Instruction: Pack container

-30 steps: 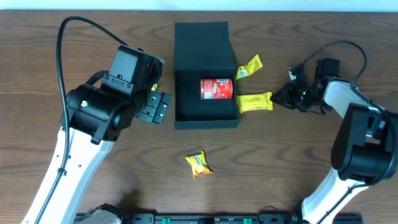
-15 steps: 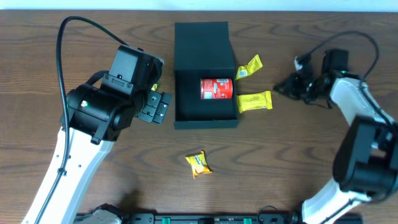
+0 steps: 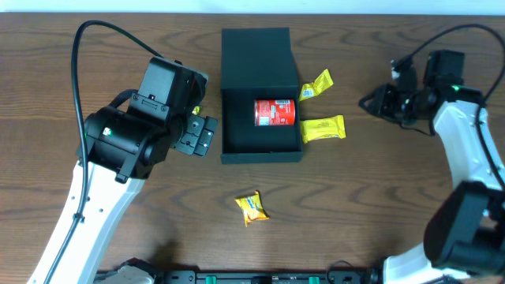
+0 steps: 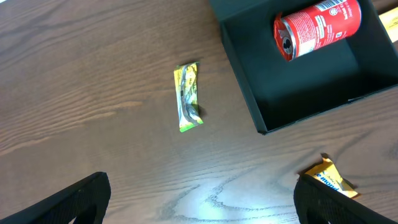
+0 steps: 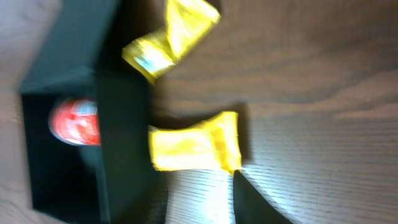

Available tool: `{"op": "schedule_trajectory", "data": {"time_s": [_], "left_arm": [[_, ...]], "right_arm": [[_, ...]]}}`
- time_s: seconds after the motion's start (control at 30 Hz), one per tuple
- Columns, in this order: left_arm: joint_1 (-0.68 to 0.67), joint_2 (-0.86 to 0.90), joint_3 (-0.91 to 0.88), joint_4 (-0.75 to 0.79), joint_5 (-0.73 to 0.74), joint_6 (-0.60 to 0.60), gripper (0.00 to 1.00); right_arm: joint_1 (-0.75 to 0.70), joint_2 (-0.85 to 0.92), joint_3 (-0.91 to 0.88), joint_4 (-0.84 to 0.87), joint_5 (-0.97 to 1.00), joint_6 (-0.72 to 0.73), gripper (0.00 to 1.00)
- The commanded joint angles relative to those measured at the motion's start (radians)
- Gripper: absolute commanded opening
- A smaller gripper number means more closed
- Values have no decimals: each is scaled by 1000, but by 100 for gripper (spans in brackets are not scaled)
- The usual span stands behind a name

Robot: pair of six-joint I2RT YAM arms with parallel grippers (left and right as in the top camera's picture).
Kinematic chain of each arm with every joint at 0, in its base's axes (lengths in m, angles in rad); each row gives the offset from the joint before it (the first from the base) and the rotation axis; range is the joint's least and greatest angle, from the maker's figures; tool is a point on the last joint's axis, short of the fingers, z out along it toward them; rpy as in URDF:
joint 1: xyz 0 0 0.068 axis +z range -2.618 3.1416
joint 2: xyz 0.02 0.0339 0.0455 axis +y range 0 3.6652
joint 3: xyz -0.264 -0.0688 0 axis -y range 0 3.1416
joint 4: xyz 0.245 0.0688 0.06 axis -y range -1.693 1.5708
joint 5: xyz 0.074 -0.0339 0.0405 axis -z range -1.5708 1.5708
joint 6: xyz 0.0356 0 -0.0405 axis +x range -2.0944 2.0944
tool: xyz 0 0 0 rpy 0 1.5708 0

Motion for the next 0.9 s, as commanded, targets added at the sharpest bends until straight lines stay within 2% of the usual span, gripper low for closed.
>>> {"op": "schedule_trajectory", "data": {"time_s": [0.0, 0.23, 0.7, 0.77, 0.87], "left_arm": [[2, 6, 11, -2, -9, 13, 96], [2, 6, 11, -4, -10, 13, 95], [2, 6, 11, -3, -10, 13, 95], [2, 6, 11, -3, -10, 13, 95], [2, 6, 11, 0, -10, 13, 95]], "right_arm": [[7, 68, -50, 12, 6, -26, 41], [8, 182, -84, 88, -74, -51, 27], [10, 294, -84, 198, -197, -43, 25], [11, 298, -84, 214, -221, -39, 21], [18, 299, -84, 230, -235, -15, 1]]}}
